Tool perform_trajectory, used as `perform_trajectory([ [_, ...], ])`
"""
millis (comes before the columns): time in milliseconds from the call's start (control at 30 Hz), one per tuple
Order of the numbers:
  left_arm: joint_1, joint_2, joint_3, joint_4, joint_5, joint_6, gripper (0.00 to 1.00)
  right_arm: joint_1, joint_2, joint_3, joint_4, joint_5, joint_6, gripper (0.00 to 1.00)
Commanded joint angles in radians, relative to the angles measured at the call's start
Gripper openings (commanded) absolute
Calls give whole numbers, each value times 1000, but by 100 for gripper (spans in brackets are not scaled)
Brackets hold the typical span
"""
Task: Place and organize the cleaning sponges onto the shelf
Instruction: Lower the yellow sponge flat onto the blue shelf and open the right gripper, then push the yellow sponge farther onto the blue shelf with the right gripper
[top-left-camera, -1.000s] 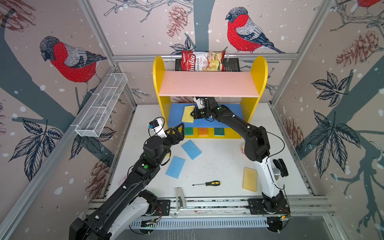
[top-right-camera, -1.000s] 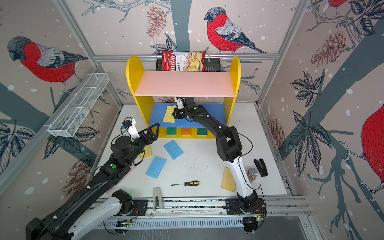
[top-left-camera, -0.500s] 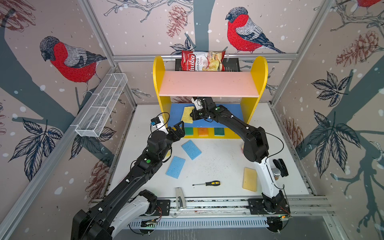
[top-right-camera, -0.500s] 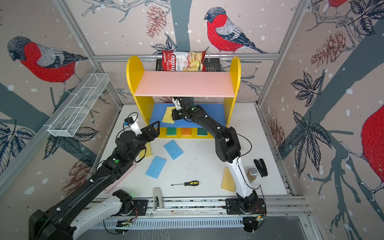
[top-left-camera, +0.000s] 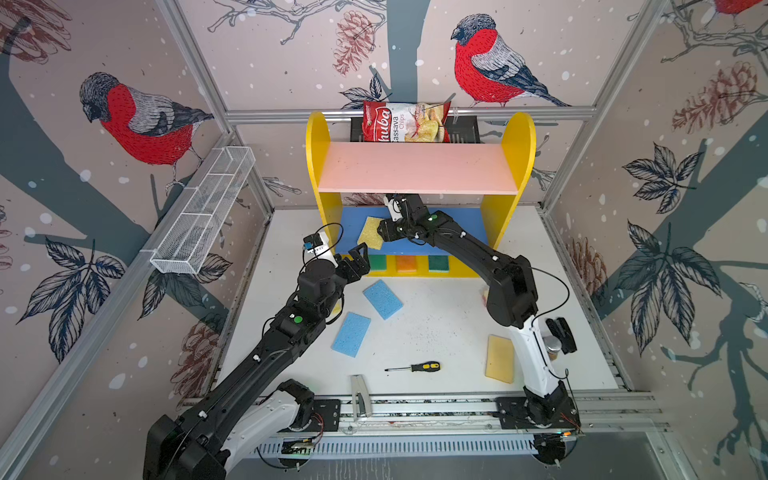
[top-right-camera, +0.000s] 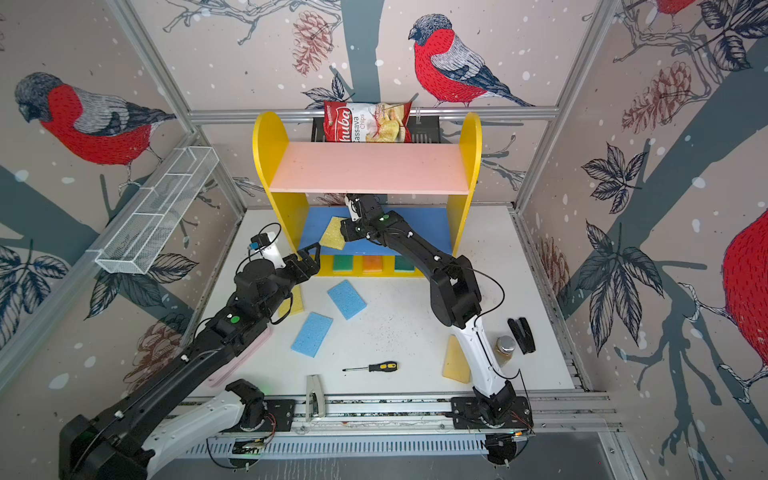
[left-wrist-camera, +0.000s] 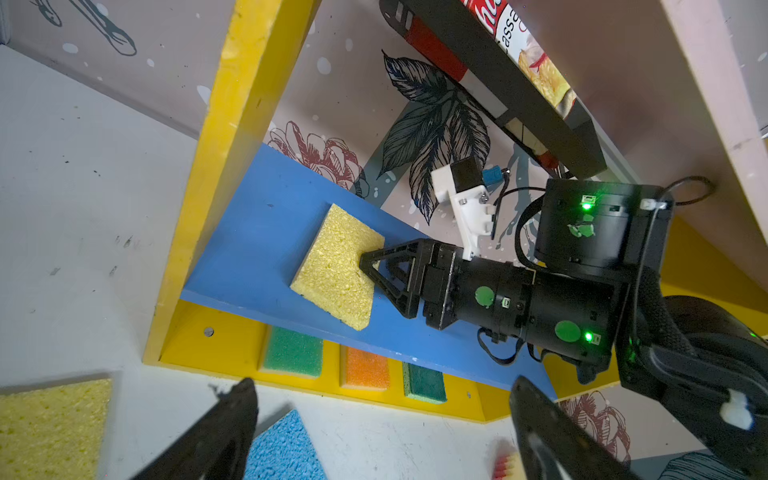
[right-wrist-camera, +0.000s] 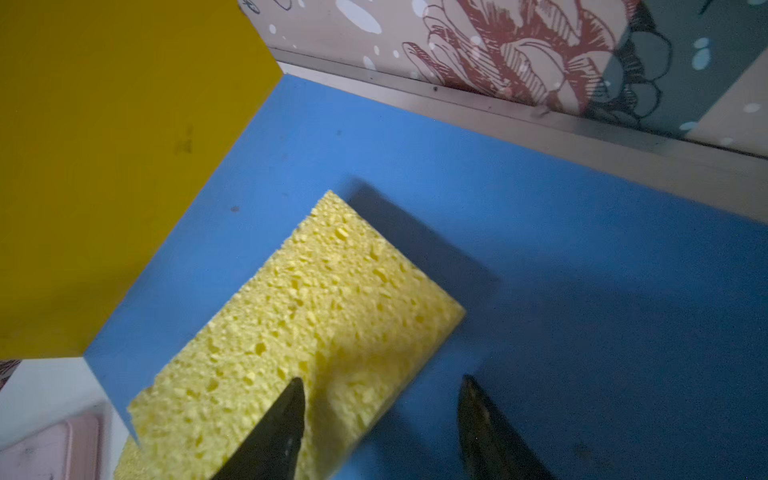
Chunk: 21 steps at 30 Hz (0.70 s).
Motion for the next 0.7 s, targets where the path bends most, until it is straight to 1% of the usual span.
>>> perform_trajectory([
  [0,1,18,31,-13,-23,26,93,-2,-28,-14,-43,66,-8,63],
  [133,1,50,75,-59,-67,51,93,0,-83,-69,-7,54,6,68],
  [333,0,88,137,-148,-153,98,90,13,-179,-226,102,24,51,69],
  [533,1,136,179,-167,-161,126,84,28,-215,-268,128,41,74,69],
  [667,1,138,184,-170,-166,134,84,50,-234,-285,144,26,78,70],
])
